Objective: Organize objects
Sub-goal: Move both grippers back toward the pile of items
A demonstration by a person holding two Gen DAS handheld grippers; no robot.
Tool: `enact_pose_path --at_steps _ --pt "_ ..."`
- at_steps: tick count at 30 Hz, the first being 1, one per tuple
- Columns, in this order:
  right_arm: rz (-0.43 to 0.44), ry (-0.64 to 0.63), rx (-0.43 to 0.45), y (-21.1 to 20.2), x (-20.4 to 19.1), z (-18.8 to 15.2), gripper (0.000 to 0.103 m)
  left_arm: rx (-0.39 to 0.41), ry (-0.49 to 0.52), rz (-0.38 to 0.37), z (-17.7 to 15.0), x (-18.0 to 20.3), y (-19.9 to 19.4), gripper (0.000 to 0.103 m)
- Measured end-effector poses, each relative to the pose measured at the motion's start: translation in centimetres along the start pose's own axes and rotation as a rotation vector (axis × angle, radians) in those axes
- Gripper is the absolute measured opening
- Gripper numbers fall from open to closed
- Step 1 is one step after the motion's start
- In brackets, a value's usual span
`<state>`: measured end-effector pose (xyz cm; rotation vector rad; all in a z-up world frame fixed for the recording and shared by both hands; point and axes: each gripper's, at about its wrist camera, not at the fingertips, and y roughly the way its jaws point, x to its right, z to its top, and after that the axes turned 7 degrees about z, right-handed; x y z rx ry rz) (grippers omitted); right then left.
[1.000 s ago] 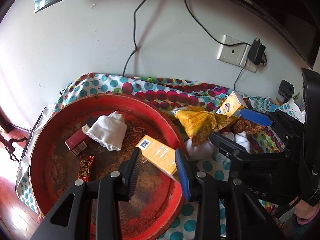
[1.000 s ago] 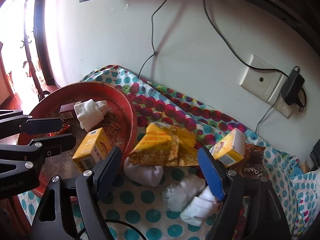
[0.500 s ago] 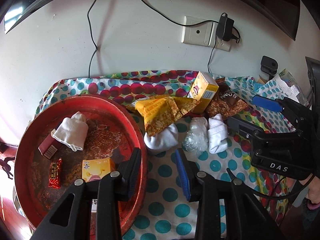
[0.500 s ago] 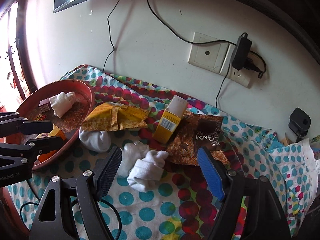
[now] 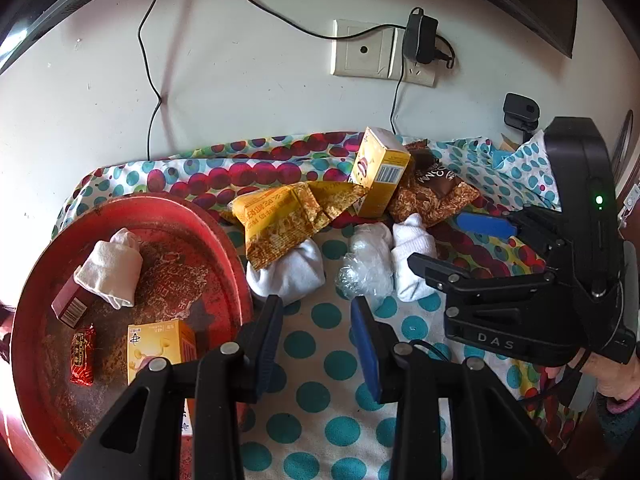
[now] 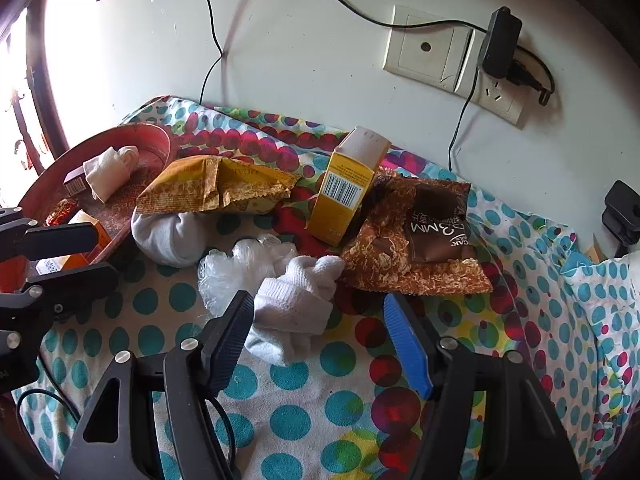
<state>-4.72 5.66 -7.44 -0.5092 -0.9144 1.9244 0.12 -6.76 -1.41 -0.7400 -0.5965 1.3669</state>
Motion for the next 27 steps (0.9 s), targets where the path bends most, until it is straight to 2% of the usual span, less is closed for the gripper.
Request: enact_pose_path --at_steps 12,14,15,18,19,22,27 --pt "0.04 0.037 -0.003 2.3 0.6 -0.6 0.064 0.016 0.037 -0.013 0.2 1.4 1.0 0.036" --pt "0.054 0.041 -0.008 2.5 0.7 -0.7 0.058 0.014 0.042 -0.022 0.3 1.6 1.1 0.036" --pt "0.063 0.042 -0.008 2.5 0.7 -0.8 0.051 0.015 0.045 -0.026 0.3 1.8 1.2 0.036" --pt "0.07 0.03 -0.001 2.4 0.5 -0.8 0.044 0.012 0.054 -0.03 0.4 2.2 1.5 0.036" --pt "0.069 0.022 0.003 2.4 0.4 -0.8 0.038 0.01 0.051 -0.034 0.5 2.2 1.7 0.036" --pt "0.062 0.014 0.023 2.0 0.4 -1.0 0.031 0.002 0.055 -0.057 0.6 2.6 2.1 0.036" --pt "0.009 0.008 0.065 1.1 1.3 -1.5 0.029 -0.008 0.069 -0.084 0.4 3.1 3.1 0.037"
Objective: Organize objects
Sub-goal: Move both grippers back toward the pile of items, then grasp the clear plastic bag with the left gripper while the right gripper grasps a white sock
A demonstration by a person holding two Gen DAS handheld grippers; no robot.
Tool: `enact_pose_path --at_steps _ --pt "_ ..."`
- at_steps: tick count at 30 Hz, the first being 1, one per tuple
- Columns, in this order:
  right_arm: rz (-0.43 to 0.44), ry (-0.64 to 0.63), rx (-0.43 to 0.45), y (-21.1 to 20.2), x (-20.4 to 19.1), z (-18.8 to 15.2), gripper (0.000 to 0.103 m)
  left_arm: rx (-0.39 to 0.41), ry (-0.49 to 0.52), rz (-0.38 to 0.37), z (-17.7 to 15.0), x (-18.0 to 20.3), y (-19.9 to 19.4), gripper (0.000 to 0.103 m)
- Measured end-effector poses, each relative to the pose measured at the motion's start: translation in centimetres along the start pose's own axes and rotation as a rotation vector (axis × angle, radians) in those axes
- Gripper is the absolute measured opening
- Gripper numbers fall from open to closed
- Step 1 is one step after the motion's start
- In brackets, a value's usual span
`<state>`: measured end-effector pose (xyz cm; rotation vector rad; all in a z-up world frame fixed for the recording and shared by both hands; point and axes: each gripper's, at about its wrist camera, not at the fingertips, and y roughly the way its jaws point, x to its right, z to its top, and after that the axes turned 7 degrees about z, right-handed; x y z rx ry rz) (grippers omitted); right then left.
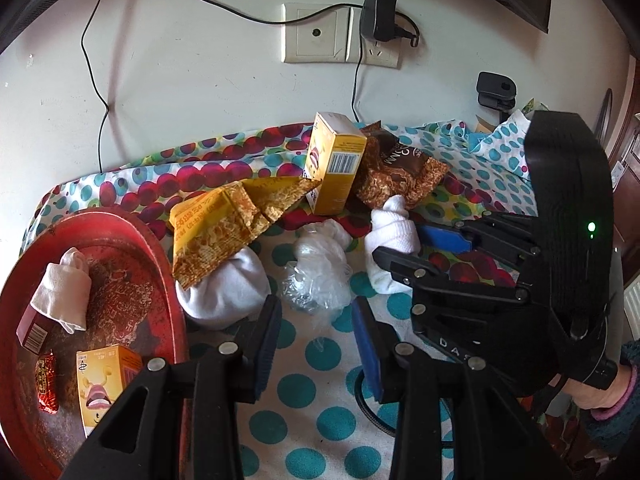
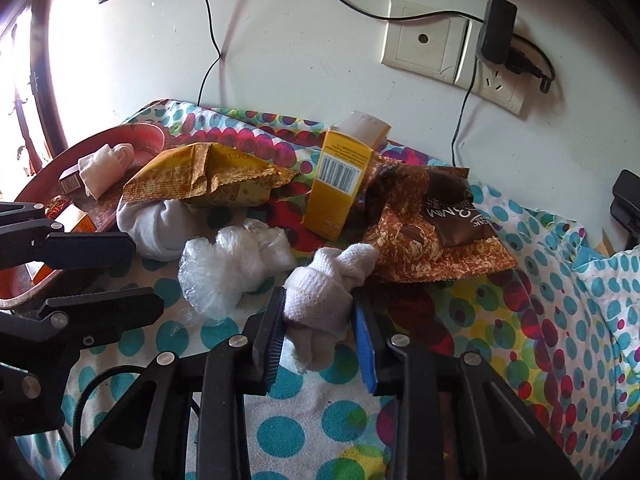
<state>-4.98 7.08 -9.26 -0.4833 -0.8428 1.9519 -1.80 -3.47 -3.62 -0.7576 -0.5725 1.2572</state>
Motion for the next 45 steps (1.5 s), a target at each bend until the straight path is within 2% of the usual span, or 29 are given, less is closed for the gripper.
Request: enact_pose_path --at_steps 4,12,18,25,32,45 --pt "-0.04 0.013 0.028 -0.6 1.1 -0.2 0.029 -0.01 -0.003 -0.033 0.2 0.2 1.0 0.038" --pt "-0.023 0.047 0.029 -0.4 2.0 -0.3 0.029 -0.04 0.05 0.033 1.3 1.1 3.8 0.039" --pt "-0.023 0.031 0.013 -0.1 1.7 -0.3 0.029 -0.059 0.005 0.054 1.6 0.8 5.3 0.039" --pt "-0.018 0.047 -0.002 0.2 2.0 -0.3 0.03 -0.04 -0.023 0.072 1.5 0.2 6.1 0.039" --pt "-0.027 0.032 -0.011 0.3 1.7 -0.3 0.033 -0.017 0.037 0.14 0.9 1.1 6.3 0.037" --pt "0.011 0.062 -0.03 0.9 2.3 -0.4 0.034 -0.005 0.019 0.161 0.7 1.1 6.3 0.036"
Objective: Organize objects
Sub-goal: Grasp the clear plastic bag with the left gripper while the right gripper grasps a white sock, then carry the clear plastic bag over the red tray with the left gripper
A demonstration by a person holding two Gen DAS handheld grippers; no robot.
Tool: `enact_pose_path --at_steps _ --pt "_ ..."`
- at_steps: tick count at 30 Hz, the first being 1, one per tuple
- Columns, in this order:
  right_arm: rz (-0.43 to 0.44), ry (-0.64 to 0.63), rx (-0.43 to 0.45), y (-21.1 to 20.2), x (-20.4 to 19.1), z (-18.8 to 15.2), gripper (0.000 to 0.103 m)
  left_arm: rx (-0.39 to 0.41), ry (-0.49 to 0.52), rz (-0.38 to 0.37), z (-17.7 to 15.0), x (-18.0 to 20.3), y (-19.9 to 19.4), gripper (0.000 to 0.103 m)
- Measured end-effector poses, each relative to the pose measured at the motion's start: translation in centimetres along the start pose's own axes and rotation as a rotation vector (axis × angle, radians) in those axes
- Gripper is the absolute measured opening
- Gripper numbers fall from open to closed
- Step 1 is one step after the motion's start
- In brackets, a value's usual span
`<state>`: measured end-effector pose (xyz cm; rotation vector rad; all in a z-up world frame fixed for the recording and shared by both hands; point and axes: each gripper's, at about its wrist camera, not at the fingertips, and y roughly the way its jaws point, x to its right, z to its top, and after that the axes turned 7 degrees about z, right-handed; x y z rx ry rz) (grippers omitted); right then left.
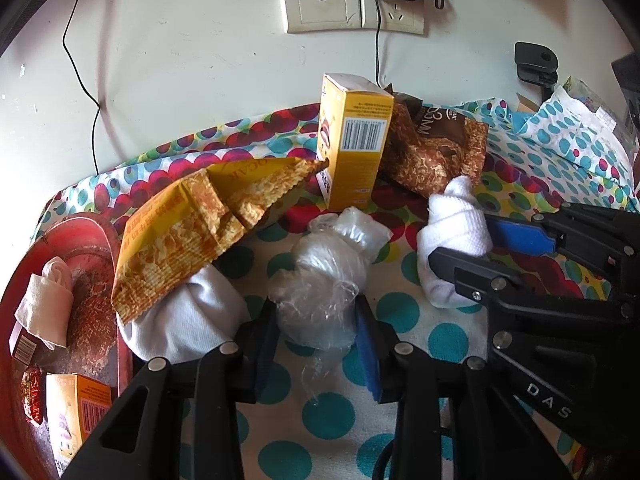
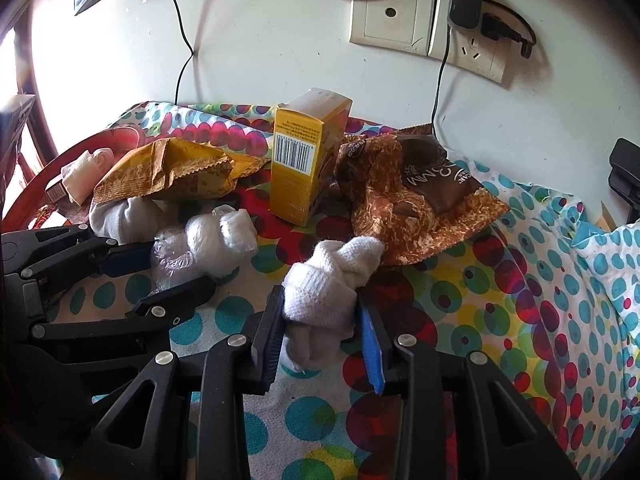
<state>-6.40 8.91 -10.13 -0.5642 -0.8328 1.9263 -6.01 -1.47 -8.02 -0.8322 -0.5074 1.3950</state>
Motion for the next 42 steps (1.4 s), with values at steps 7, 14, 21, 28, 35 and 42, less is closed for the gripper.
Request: enact_pose_path --at_steps 7,14,21,28,35,42 --pt "-0.006 -0.004 -0.003 0.0 -0.1 0.0 0.034 -0.002 -0.009 -0.008 -0.1 -0.4 0.0 0.036" --pt "-0.016 -0.014 0.004 -0.1 -0.3 0.0 0.031 -0.001 -0.01 0.002 -0.1 -0.2 -0.1 0.036" --pt "-0.03 -0.04 0.036 -0.7 -0.7 0.0 0.029 0.011 0.005 0.006 -0.1 0.2 -0.4 0.032" --pt "-0.032 -0.012 0.056 -1.0 -0.2 0.0 0.029 0.007 0.003 -0.014 -0.9 -0.3 -1.4 0.031" --pt "-0.044 -0.013 0.049 -0.8 -0.2 -0.1 0.029 0.023 -0.023 -0.043 -0.9 -1.6 -2.8 0.031" --pt "-0.051 -0.01 0.032 -0.4 -0.1 -0.1 0.029 0.064 -0.041 -0.033 0.2 -2.7 -5.9 0.031"
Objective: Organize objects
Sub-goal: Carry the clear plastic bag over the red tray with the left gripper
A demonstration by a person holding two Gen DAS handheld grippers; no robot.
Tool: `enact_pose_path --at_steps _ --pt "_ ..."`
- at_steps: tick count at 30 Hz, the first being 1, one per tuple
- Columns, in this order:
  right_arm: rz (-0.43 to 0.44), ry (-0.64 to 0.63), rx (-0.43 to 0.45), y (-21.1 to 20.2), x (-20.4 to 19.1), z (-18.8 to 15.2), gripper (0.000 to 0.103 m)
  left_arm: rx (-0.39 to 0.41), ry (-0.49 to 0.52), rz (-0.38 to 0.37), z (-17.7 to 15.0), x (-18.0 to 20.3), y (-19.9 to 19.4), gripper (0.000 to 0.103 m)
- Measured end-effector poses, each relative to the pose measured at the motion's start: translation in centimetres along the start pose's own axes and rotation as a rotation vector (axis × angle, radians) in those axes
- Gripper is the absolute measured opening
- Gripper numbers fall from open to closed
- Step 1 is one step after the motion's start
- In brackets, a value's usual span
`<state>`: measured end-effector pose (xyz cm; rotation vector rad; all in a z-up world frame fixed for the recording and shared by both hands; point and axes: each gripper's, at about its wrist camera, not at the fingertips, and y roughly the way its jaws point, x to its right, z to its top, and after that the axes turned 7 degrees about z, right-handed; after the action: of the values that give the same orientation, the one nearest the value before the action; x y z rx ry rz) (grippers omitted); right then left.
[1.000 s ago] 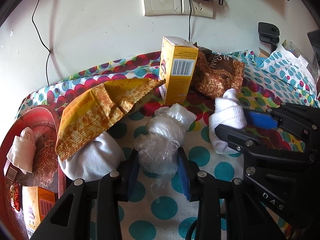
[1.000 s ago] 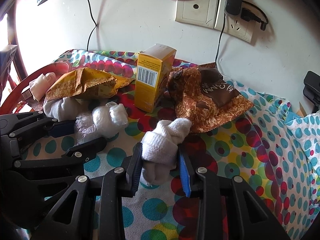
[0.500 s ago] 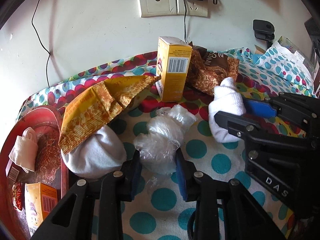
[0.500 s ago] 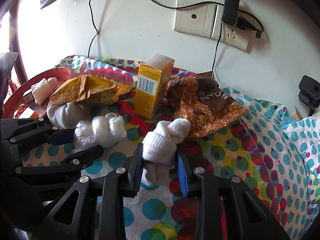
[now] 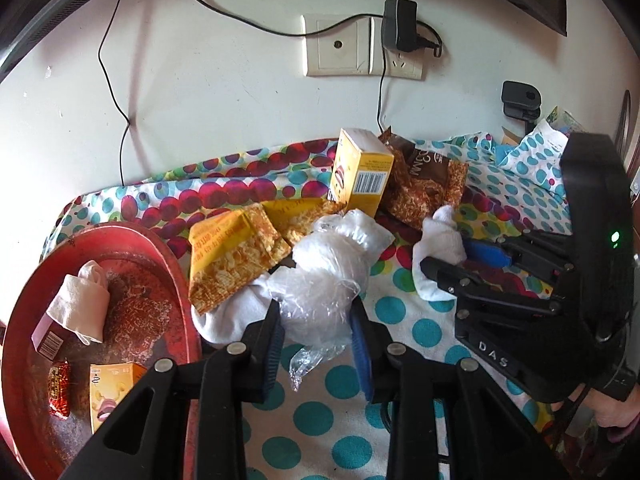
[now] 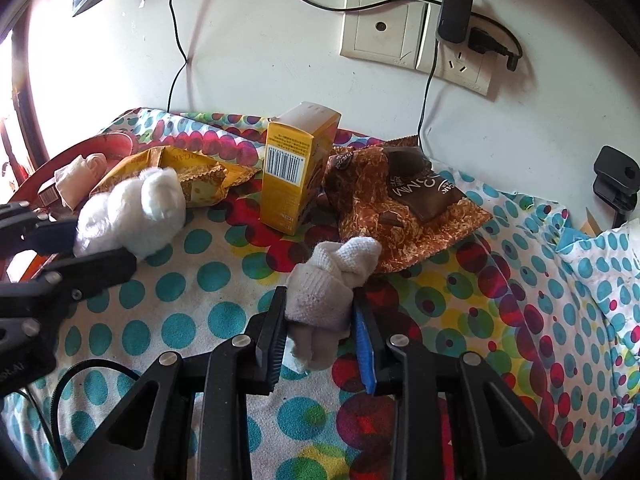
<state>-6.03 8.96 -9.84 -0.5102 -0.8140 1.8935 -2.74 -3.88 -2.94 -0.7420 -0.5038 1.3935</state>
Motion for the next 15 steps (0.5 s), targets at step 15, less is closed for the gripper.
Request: enact_pose_path --at_steps 15 --pt "-0.026 -0.017 -0.014 0.1 -0.3 0.0 0.029 0.015 -0.145 0.146 1.1 -7.7 -1.9 0.031"
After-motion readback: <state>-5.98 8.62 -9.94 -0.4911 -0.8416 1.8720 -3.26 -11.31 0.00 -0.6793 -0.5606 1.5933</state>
